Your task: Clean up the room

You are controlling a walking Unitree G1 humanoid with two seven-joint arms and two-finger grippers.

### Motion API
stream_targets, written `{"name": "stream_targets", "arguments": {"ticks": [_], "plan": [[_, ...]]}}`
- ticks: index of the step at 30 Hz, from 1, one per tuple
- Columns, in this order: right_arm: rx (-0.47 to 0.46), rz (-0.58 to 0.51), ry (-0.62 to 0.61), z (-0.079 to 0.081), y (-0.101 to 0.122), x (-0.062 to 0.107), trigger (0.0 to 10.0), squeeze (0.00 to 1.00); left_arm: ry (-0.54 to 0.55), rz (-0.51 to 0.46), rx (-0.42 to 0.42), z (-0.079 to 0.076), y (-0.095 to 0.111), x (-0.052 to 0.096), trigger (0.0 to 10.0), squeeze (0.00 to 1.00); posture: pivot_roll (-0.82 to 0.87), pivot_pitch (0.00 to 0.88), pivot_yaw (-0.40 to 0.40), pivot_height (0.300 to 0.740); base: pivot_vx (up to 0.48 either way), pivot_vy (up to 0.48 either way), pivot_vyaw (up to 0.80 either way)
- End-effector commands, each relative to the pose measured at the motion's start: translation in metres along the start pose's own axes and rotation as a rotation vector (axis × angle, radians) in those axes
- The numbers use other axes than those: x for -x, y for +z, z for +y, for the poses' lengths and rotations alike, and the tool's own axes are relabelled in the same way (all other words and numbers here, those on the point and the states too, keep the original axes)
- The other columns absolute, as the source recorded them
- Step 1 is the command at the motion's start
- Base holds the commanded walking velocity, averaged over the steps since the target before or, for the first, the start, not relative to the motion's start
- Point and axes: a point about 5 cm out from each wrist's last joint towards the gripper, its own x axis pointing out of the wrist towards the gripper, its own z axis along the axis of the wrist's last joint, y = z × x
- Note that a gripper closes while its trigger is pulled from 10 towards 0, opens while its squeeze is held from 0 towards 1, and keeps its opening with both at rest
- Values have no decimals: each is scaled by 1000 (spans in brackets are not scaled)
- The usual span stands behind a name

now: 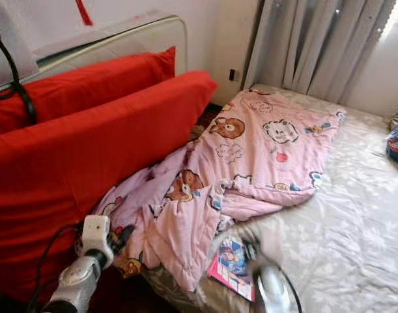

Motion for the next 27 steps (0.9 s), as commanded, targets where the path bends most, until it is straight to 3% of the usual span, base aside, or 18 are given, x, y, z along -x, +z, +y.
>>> {"name": "stream_targets", "arguments": {"ticks": [1,7,15,19,27], "plan": [[1,62,-6,-8,-21,19,10000,0,9,-32,3,4,0,8,10000,0,-17,0,-70,740,0,0,0],[-3,10,-7,-10,-20,27,10000,0,16,-105,6,0,5,21,10000,0,-13,0,-77,740,0,0,0],[36,41,-6,-5,-16,20,10000,0,-12,-115,6,-7,14,18,10000,0,-8,0,-78,736,0,0,0],[37,37,5,-5,-14,18,10000,0,-33,-113,-3,-9,18,17,10000,0,-7,0,-84,711,0,0,0],[12,13,30,8,-8,12,10000,0,-36,-115,15,-13,24,12,10000,0,-7,31,-88,711,0,0,0]]}}
